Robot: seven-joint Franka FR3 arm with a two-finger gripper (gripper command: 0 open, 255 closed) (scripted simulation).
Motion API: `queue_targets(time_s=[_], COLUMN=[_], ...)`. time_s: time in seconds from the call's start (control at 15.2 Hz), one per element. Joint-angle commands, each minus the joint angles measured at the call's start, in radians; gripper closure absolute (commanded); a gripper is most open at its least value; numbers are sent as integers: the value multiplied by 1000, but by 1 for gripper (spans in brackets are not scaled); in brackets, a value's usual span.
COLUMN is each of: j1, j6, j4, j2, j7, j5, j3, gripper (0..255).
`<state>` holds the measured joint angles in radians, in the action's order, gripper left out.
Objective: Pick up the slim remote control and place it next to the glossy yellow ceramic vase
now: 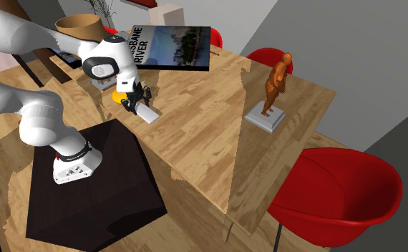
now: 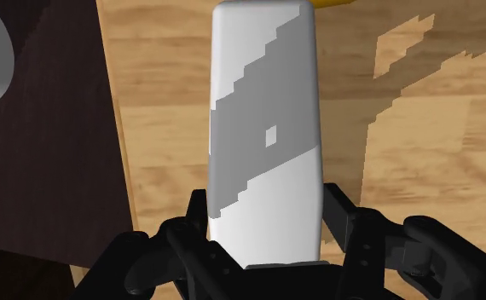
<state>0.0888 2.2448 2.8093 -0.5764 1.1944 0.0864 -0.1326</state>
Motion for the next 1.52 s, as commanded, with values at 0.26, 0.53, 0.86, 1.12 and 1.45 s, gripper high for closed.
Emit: queue_targets(time_s=[0.26, 0.53, 0.86, 1.12, 1.45], j1=[-1, -1, -1, -2, -2], j6=[83, 84, 84, 37, -86], j4=[33, 33, 33, 15, -41], j2=[50, 50, 50, 21, -45], j7=[3, 3, 3, 2, 2], j5=[3, 3, 3, 2, -2], j3=[-7, -7, -7, -4, 4], gripper=[255, 255, 0, 0, 0])
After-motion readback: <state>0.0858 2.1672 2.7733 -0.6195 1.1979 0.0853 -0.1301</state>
